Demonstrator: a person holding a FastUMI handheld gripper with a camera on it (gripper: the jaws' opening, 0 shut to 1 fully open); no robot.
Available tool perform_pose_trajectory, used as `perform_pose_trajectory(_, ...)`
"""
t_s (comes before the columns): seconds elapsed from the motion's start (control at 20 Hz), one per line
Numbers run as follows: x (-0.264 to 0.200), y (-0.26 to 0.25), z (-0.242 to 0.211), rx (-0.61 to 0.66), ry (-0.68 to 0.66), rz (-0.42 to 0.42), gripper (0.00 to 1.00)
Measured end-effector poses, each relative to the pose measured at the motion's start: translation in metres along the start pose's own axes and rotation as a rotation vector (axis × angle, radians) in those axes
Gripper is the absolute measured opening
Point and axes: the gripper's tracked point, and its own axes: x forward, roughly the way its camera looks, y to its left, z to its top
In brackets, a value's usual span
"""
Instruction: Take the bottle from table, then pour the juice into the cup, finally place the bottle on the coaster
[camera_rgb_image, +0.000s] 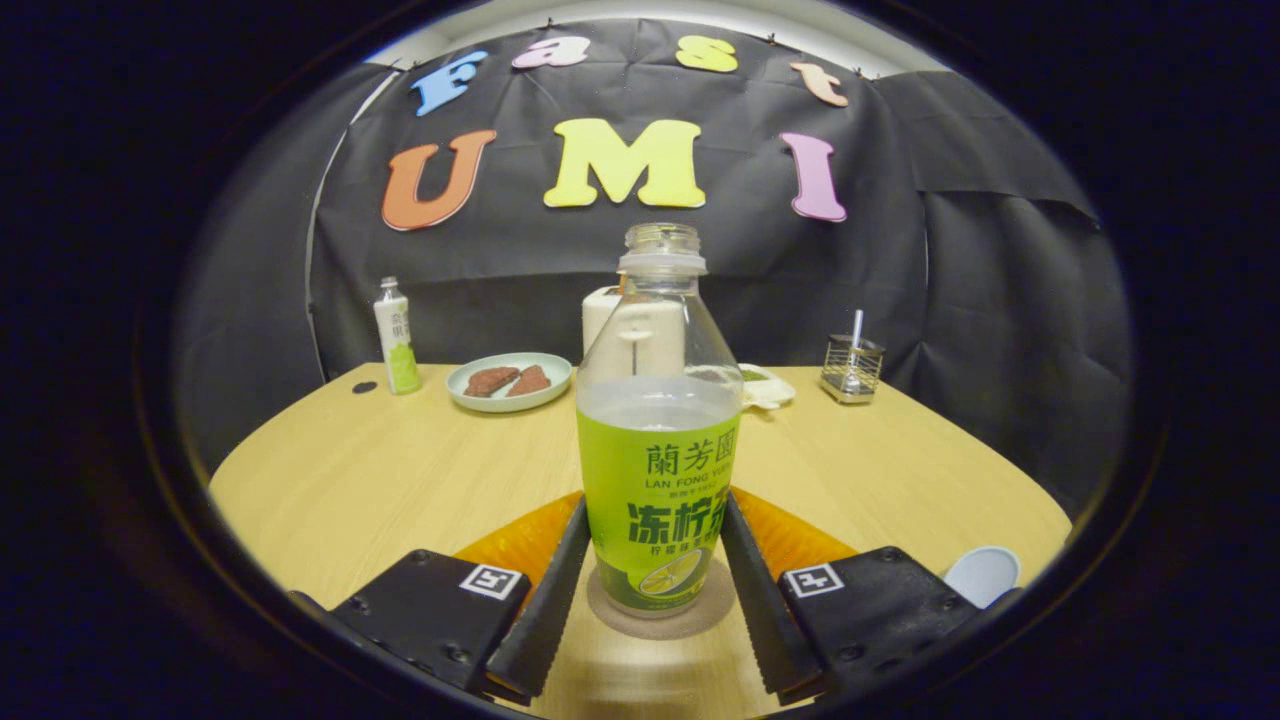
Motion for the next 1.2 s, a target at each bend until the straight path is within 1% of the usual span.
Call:
perform_pose_trajectory(0.2, 0.001, 0.000, -0.001, -0.034, 0.010, -0.006, 0.82)
perform_pose_trajectory(0.35, 0.001, -0.008, -0.006, -0.050, 0.041, -0.042, 0.85)
perform_pose_trajectory(0.55, -0.007, -0.006, 0.000, -0.053, 0.023, -0.011, 0.89)
perform_pose_trajectory(0.7, -0.018, -0.011, 0.007, -0.054, 0.003, -0.003, 0.96)
perform_pose_trajectory(0.8, -0.028, -0.008, 0.010, -0.047, -0.013, 0.024, 1.00)
perform_pose_trajectory(0.95, -0.050, -0.014, 0.014, -0.023, -0.050, 0.029, 1.00)
perform_pose_trajectory(1.2, -0.114, -0.031, 0.016, -0.034, -0.116, -0.008, 1.00)
